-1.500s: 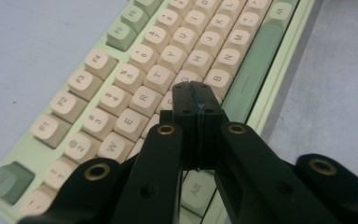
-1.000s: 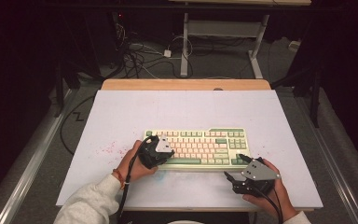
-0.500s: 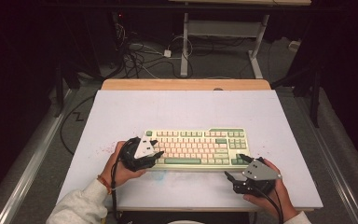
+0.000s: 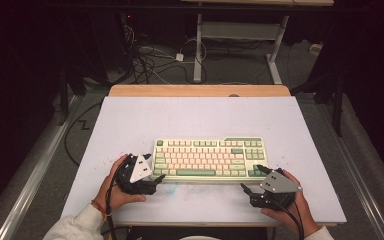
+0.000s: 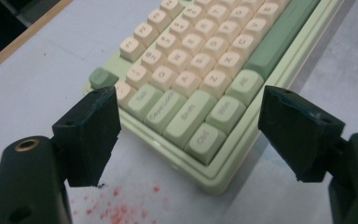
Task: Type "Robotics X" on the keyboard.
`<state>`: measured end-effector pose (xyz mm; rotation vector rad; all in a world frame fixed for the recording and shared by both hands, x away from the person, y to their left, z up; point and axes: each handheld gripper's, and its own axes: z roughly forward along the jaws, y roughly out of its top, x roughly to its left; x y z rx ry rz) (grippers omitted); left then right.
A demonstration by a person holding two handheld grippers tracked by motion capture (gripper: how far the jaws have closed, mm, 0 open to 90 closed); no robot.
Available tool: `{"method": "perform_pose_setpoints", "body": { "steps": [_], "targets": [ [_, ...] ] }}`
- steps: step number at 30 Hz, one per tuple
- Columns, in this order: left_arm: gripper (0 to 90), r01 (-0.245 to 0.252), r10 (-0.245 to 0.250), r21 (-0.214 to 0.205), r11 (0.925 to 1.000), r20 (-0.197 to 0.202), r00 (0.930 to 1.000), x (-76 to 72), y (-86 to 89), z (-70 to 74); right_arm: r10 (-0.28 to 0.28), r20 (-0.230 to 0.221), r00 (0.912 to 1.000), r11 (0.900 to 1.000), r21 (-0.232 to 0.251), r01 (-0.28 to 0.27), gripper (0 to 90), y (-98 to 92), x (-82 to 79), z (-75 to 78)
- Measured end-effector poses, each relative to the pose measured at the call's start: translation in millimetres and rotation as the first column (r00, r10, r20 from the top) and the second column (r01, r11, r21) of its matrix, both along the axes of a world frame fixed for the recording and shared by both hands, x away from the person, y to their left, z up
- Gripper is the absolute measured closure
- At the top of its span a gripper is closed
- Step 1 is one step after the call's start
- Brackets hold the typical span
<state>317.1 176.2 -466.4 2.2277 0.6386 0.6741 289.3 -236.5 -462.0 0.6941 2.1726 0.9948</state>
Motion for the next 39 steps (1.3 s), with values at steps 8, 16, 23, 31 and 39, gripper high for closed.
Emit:
{"method": "perform_pose_setpoints", "body": {
  "steps": [8,16,23,31,39],
  "targets": [
    [22.6,-0.037,0.036,-0.007,0.9993,-0.041,0.9985,-8.4,21.5,-6.0,0.004,-0.002,1.0,1.0,-0.001,-0.004,24.0,0.6,0.2,0.2],
    [43.2,-0.055,0.056,0.01,0.9984,-0.06,0.9966,-8.8,29.0,-4.7,0.008,-0.007,0.9999,0.9999,-0.009,-0.008,24.0,1.7,0.3,-0.7],
    [84.4,-0.03,0.028,-0.013,0.9995,-0.116,0.9928,-4.9,31.1,3.0,0.006,-0.005,1.0,0.9999,-0.012,-0.007,24.1,1.3,0.3,-0.5],
    [87.8,-0.003,-0.001,-0.036,0.9994,-0.103,0.9947,10.5,22.5,17.6,0.004,-0.011,0.9999,0.9998,-0.017,-0.004,24.2,3.0,1.1,-1.4],
    [87.8,0.03,-0.034,-0.037,0.9989,-0.116,0.9927,26.6,2.9,24.0,0.006,-0.019,0.9998,0.9997,-0.022,-0.006,24.1,3.6,2.1,-3.2]
  ]
}}
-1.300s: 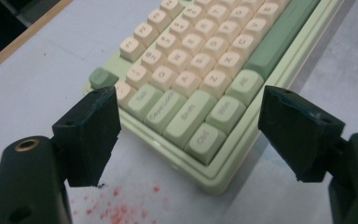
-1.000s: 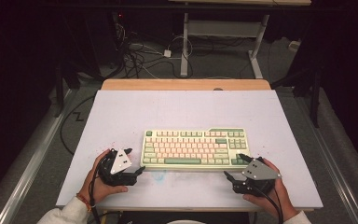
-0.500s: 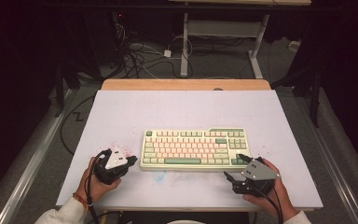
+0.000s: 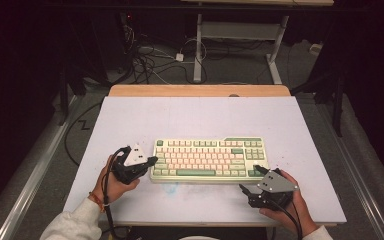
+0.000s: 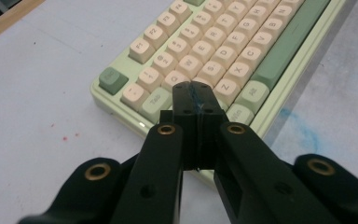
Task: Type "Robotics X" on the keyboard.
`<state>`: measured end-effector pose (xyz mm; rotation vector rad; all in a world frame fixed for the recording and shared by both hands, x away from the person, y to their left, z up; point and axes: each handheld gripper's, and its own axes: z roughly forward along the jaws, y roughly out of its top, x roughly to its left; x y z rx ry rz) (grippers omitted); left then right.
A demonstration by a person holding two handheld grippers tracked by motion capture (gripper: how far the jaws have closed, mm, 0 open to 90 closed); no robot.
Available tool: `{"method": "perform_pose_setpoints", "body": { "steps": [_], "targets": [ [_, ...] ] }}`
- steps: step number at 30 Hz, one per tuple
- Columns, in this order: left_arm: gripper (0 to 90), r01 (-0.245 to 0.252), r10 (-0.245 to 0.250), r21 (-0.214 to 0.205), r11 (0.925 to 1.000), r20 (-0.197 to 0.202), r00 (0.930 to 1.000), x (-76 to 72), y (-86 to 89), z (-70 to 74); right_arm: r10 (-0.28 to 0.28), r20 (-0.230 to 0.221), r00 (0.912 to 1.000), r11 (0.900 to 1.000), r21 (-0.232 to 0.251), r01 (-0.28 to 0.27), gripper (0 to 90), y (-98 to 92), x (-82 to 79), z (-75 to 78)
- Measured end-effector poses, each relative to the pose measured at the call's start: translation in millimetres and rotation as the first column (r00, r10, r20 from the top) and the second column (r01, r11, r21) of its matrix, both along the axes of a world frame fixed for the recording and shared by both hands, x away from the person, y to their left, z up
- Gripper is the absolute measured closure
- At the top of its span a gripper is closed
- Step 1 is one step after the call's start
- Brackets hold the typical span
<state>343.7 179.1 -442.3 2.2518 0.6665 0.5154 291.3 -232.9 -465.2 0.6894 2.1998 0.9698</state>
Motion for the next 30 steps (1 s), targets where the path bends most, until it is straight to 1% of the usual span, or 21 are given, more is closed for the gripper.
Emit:
{"method": "perform_pose_setpoints", "body": {
  "steps": [1,4,6,7,12,14,16,18,19,20,25,30],
  "targets": [
    [87.7,0.005,-0.005,0.0,1.0,-0.008,1.0,2.6,-2.9,0.2,0.0,0.0,1.0,1.0,0.0,0.0,24.2,0.0,0.0,-0.2],
    [87.7,0.016,-0.016,0.002,0.9999,-0.017,0.9997,10.0,-12.4,0.2,-0.001,-0.001,1.0,1.0,-0.002,0.001,24.2,-0.1,0.0,-0.2],
    [87.8,0.028,-0.028,0.016,0.9995,-0.02,0.9994,14.2,-20.1,-0.3,-0.001,0.0,1.0,1.0,-0.003,0.001,24.3,-0.2,0.0,-0.2],
    [87.8,0.035,-0.035,0.016,0.9993,-0.022,0.9991,16.3,-24.0,-0.8,-0.001,0.0,1.0,1.0,-0.004,0.001,24.3,-0.2,0.0,-0.3],
    [87.7,0.067,-0.065,0.04,0.997,-0.044,0.9969,25.5,-41.3,-5.5,0.001,-0.002,1.0,1.0,-0.008,-0.001,24.3,-0.1,0.0,-0.8],
    [87.8,0.071,-0.068,0.04,0.9967,-0.054,0.9962,29.0,-45.8,-7.8,0.001,-0.002,1.0,0.9999,-0.01,-0.001,24.4,0.0,0.1,-0.9],
    [87.7,0.074,-0.071,0.053,0.9959,-0.055,0.996,31.9,-49.2,-9.6,0.001,-0.002,1.0,0.9999,-0.01,-0.001,24.4,0.0,0.1,-1.1],
    [87.7,0.084,-0.08,0.056,0.9949,-0.066,0.9946,34.4,-51.2,-10.6,0.002,-0.003,1.0,0.9999,-0.011,-0.002,24.4,0.1,0.1,-1.1],
    [87.8,0.083,-0.079,0.062,0.9946,-0.063,0.9949,35.3,-52.7,-11.3,0.002,-0.003,1.0,0.9999,-0.011,-0.002,24.4,0.1,0.0,-1.1],
    [87.7,0.084,-0.08,0.059,0.9947,-0.068,0.9944,36.1,-53.6,-11.7,0.002,-0.002,1.0,0.9999,-0.011,-0.002,24.4,0.1,0.0,-1.1],
    [87.7,0.092,-0.086,0.073,0.9931,-0.081,0.993,38.6,-57.1,-14.7,0.003,-0.004,1.0,0.9999,-0.014,-0.003,24.6,-0.1,0.1,-1.1],
    [87.7,0.09,-0.083,0.077,0.993,-0.085,0.9929,39.4,-57.2,-15.6,0.005,-0.005,1.0,0.9999,-0.013,-0.005,25.1,0.1,-0.1,-1.3]
  ]
}}
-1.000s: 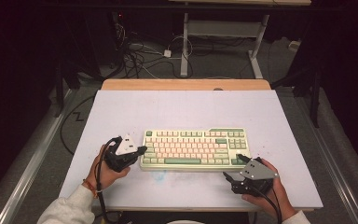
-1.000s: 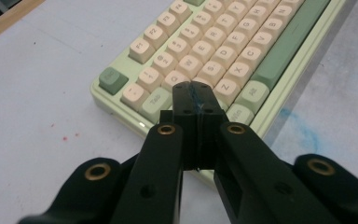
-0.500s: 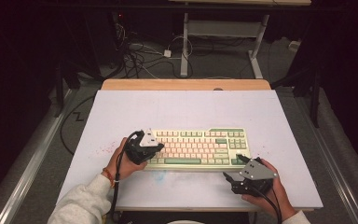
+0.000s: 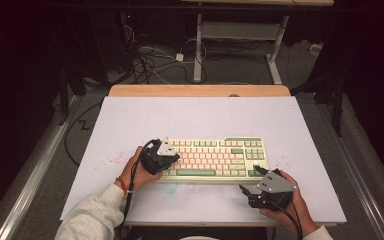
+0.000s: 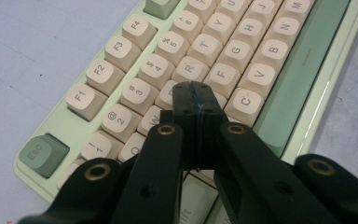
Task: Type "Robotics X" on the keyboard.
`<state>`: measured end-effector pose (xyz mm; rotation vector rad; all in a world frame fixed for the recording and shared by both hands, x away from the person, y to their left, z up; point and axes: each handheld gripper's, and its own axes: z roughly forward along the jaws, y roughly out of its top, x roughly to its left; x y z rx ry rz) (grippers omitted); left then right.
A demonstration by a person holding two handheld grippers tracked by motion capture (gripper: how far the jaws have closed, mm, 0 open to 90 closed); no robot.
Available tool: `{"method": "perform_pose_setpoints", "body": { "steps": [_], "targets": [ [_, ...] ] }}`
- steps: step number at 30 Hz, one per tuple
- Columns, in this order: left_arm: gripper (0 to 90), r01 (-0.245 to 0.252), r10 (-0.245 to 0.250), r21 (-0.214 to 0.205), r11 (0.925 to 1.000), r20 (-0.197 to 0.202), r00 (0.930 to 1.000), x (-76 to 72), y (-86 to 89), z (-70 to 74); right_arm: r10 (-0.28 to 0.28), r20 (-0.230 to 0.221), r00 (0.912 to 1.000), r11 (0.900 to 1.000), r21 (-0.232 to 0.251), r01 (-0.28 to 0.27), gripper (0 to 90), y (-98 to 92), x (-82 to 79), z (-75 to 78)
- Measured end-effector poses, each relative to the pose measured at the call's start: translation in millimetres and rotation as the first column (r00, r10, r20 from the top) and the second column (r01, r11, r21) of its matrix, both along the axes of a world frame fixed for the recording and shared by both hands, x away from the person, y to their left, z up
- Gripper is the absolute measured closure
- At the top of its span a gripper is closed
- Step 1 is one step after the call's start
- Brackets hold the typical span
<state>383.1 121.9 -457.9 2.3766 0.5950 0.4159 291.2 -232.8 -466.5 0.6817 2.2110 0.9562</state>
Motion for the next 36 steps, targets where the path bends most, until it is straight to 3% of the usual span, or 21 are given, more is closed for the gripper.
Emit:
{"method": "perform_pose_setpoints", "body": {
  "steps": [3,8,19,21,26,32,36],
  "targets": [
    [87.8,0.001,-0.001,0.012,0.9999,-0.015,0.9999,1.1,-0.6,-1.7,0.001,-0.001,1.0,1.0,-0.005,-0.001,25.1,0.4,0.2,-0.4],
    [87.7,-0.003,0.004,0.012,0.9999,-0.004,1.0,0.2,-0.7,-1.4,0.001,0.001,1.0,1.0,-0.009,-0.001,25.1,0.8,-0.1,-0.5],
    [80.1,-0.008,0.01,-0.026,0.9996,0.077,0.997,-8.2,5.5,10.7,-0.003,0.001,1.0,1.0,-0.005,0.003,25.1,-0.2,0.0,0.0],
    [73.9,-0.016,0.02,-0.034,0.9993,0.107,0.9941,-11.0,7.4,13.2,-0.004,0.0,1.0,1.0,-0.007,0.004,25.1,-0.6,0.2,0.0],
    [63.5,0.007,0.002,-0.069,0.9976,0.134,0.991,-16.9,14.1,18.2,-0.006,-0.001,1.0,1.0,-0.003,0.006,25.1,-0.7,0.3,0.1],
    [39.1,-0.007,0.029,-0.112,0.9937,0.196,0.9803,-27.6,19.8,23.1,-0.01,0.0,1.0,0.9999,0.003,0.01,25.0,-1.6,0.5,0.7],
    [24.9,-0.017,0.046,-0.137,0.9904,0.215,0.9755,-35.7,24.3,22.9,-0.012,0.002,0.9999,0.9999,0.011,0.012,25.0,-2.6,0.6,1.6]
  ]
}}
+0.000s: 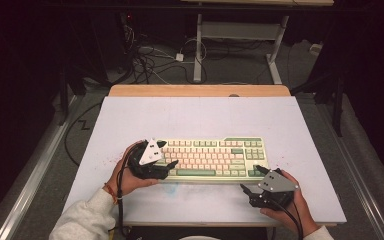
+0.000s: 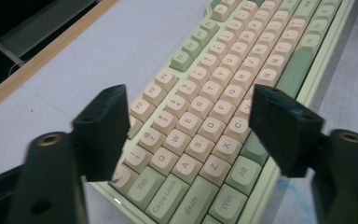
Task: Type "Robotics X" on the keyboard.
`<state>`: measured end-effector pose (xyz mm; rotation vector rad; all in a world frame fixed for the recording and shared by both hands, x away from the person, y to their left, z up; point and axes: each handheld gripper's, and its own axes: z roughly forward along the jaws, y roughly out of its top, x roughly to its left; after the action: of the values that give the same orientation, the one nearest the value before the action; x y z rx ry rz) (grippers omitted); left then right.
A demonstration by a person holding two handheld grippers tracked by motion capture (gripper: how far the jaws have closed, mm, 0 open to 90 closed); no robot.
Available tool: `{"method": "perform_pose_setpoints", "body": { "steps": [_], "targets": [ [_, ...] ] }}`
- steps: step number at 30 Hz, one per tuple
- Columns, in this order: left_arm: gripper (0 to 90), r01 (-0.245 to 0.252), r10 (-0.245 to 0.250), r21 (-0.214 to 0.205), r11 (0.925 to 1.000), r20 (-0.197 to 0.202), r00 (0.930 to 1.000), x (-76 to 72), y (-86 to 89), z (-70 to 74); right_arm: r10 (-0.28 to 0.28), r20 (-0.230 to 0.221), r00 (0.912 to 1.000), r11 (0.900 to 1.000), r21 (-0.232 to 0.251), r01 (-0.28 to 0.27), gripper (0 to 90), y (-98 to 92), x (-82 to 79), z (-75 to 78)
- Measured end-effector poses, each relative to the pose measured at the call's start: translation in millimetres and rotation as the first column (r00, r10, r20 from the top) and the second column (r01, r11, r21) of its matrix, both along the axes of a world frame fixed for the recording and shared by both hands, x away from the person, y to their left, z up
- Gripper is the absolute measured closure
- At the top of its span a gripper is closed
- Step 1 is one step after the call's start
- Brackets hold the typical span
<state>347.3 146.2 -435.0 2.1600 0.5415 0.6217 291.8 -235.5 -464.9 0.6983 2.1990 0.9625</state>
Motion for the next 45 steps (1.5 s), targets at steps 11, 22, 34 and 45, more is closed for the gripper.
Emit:
{"method": "perform_pose_setpoints", "body": {
  "steps": [11,22,34,45],
  "targets": [
    [21.1,-0.043,0.044,-0.014,0.999,0.062,0.9971,-13.6,15.6,-0.2,-0.007,-0.011,0.9999,0.9998,0.02,0.007,23.8,-1.0,1.2,0.7],
    [19.5,-0.084,0.081,0.042,0.9956,0.058,0.995,-25.7,31.5,-13.9,-0.025,-0.001,0.9997,0.9972,0.07,0.025,28.5,-2.4,0.9,3.4],
    [19.5,-0.104,0.102,0.094,0.9901,0.023,0.9945,-37.0,39.2,-27.0,-0.003,-0.025,0.9997,0.9962,0.087,0.005,71.3,-7.7,2.5,11.1],
    [19.5,-0.108,0.111,0.108,0.9883,-0.02,0.9936,-44.9,44.8,-37.3,0.02,-0.043,0.9989,0.9957,0.092,-0.016,89.1,-2.7,11.6,17.8]
  ]
}}
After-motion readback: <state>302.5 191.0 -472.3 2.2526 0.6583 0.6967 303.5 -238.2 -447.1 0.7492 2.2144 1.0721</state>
